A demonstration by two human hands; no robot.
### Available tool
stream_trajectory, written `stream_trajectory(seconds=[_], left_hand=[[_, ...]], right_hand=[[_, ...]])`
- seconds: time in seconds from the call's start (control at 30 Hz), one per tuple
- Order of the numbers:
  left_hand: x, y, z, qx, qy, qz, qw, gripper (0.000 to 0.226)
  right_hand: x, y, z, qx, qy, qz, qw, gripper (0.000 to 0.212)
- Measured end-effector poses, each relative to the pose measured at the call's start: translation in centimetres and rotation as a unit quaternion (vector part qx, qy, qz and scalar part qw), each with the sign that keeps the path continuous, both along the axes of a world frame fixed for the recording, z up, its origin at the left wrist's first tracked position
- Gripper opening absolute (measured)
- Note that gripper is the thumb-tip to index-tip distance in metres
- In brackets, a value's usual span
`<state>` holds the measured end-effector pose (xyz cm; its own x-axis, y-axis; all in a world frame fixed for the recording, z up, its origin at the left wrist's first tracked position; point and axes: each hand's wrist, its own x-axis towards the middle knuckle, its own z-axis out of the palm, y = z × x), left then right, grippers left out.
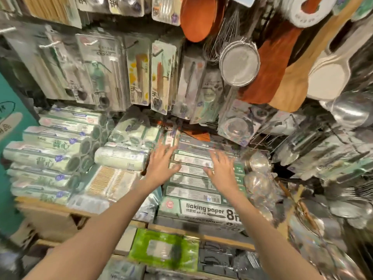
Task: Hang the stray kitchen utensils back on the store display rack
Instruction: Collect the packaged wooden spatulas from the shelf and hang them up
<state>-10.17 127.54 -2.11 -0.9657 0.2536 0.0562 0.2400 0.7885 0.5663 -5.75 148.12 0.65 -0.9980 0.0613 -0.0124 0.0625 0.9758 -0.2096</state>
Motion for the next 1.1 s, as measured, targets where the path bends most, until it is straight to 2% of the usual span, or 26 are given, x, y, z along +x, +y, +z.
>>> stream_trajectory(seconds=[0.07,0.2,0.33,0.43,0.63,0.8,1.1], left_hand=[[-0.1,0.9,-2.4,0.003,-0.010,-0.003,1.000,0.064],[-0.9,3.8,-7.6,-0.047,-0.052,-0.020,0.997,0.065],[-3.4,5.6,-11.7,-0.088,-0.031,-0.009,0.996,0.063],[-4.5,6.4,-13.3,-0.107,-0.014,0.019,0.994,0.059],[-4.6,6.5,-14.4,-0.093,-0.002,0.031,0.995,0.058],[-4.1,6.5,-14.5,-0.100,0.045,0.042,0.993,0.054],[-4.1,6.5,-14.1,-0.075,0.035,0.049,0.995,0.054]], right_hand=[[0.1,-0.5,-1.5,-0.011,-0.012,0.004,1.000,0.063],[-1.1,-0.2,-4.7,-0.011,-0.038,0.007,0.999,0.060],[-2.0,-0.1,-8.7,0.019,-0.063,0.022,0.998,0.063],[-2.3,0.0,-11.1,-0.036,-0.083,0.007,0.996,0.062],[-6.8,0.6,-13.8,-0.077,-0.051,0.018,0.996,0.057],[-13.0,1.1,-14.9,-0.125,-0.005,0.048,0.991,0.053],[-24.8,-0.7,-16.4,-0.065,-0.005,0.097,0.993,0.054]])
